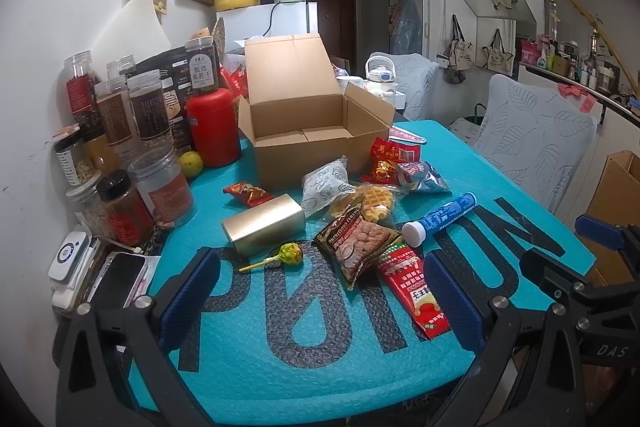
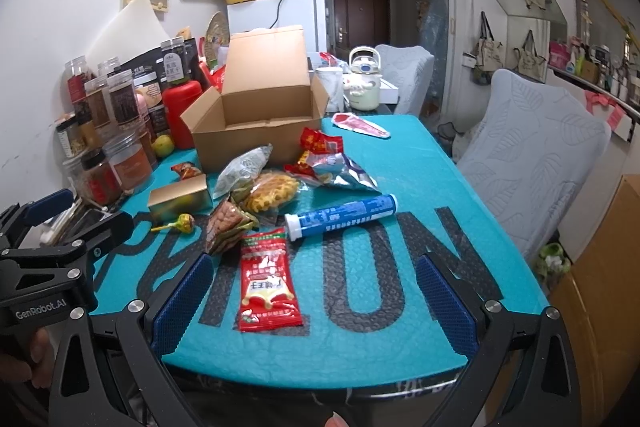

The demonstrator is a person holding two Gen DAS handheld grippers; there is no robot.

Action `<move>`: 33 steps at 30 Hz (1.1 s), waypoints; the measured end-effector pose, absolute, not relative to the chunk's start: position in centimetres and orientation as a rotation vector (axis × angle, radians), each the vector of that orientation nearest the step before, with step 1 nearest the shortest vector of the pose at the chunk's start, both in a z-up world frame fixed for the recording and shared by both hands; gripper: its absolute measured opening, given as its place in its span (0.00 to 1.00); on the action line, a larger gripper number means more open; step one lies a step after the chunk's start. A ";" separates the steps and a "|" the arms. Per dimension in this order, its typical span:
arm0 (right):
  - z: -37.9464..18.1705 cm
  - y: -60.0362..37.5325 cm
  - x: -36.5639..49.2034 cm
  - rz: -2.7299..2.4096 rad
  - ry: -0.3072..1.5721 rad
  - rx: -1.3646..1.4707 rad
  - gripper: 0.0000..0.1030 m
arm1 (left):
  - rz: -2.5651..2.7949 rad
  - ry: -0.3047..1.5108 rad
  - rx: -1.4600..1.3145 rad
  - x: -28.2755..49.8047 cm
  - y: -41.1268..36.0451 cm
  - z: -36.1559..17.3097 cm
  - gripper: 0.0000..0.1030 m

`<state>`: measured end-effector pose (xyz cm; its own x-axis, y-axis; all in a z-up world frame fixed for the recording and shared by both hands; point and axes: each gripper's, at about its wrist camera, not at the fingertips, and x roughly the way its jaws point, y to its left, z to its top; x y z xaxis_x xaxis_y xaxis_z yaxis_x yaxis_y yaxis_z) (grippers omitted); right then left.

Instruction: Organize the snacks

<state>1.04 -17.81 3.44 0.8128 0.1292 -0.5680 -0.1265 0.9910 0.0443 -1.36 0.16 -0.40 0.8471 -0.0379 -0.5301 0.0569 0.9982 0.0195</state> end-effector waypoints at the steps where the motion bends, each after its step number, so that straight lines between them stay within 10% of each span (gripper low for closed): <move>1: 3.4 -17.8 1.0 0.137 0.607 0.005 1.00 | -0.050 0.558 0.034 -1.4 0.2 -0.4 1.00; 33: 0.3 -16.4 2.5 0.210 0.651 -0.010 1.00 | -0.042 0.609 -0.005 -0.6 1.9 -2.4 1.00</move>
<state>2.46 -16.38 0.29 0.7749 0.1909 -0.6025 -0.1971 0.9788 0.0567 -0.61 1.90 -2.45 0.8192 -0.0415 -0.5720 0.0383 0.9991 -0.0176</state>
